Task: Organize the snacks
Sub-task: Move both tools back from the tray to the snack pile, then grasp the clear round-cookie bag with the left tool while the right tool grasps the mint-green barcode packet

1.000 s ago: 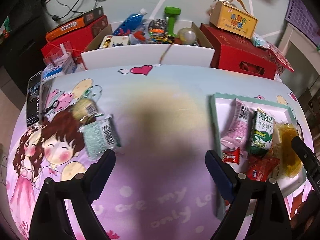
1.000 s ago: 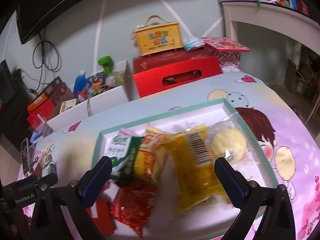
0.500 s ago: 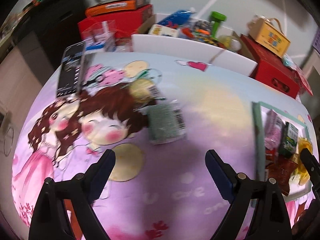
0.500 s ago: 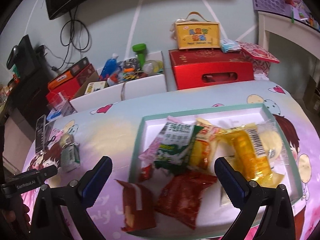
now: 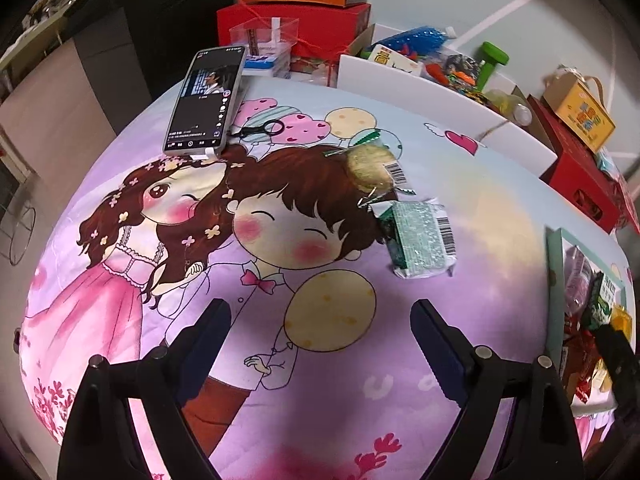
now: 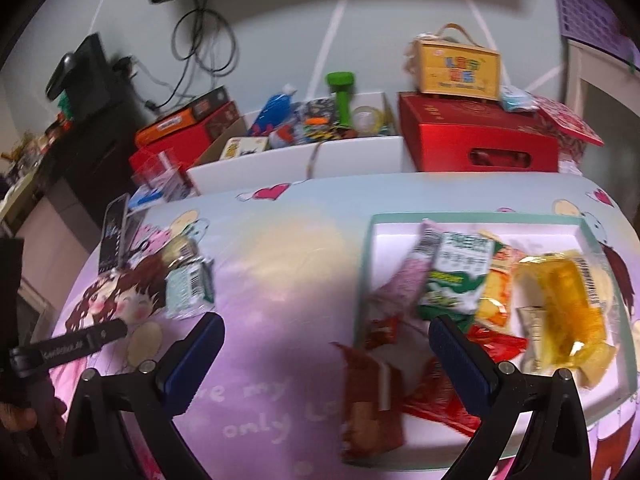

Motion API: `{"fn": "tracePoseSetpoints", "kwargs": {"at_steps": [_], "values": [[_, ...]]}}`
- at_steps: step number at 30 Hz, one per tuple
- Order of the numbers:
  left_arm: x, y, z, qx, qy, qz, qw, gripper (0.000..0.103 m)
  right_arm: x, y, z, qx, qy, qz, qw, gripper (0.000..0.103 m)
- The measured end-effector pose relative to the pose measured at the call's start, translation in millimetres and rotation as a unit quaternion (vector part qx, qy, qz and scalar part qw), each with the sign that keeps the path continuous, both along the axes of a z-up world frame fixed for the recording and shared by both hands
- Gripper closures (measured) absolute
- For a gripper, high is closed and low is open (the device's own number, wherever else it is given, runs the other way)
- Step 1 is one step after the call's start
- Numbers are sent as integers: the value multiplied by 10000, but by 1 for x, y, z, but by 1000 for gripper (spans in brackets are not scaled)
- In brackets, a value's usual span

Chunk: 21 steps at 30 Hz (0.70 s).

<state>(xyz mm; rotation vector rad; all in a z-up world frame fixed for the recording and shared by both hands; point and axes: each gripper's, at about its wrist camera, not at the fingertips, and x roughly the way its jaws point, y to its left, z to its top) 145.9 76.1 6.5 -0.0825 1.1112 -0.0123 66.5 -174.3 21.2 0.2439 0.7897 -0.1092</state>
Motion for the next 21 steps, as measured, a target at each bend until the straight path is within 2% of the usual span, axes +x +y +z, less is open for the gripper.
{"fn": "tracePoseSetpoints", "kwargs": {"at_steps": [7,21], "values": [[10,-7,-10,-66,79,-170,9998,12,6,25,-7,-135,49,285,9995,0],[35,-27,-12,-116,8,-577,9983,11,15,42,-18,-241,-81,328,9991,0]]}}
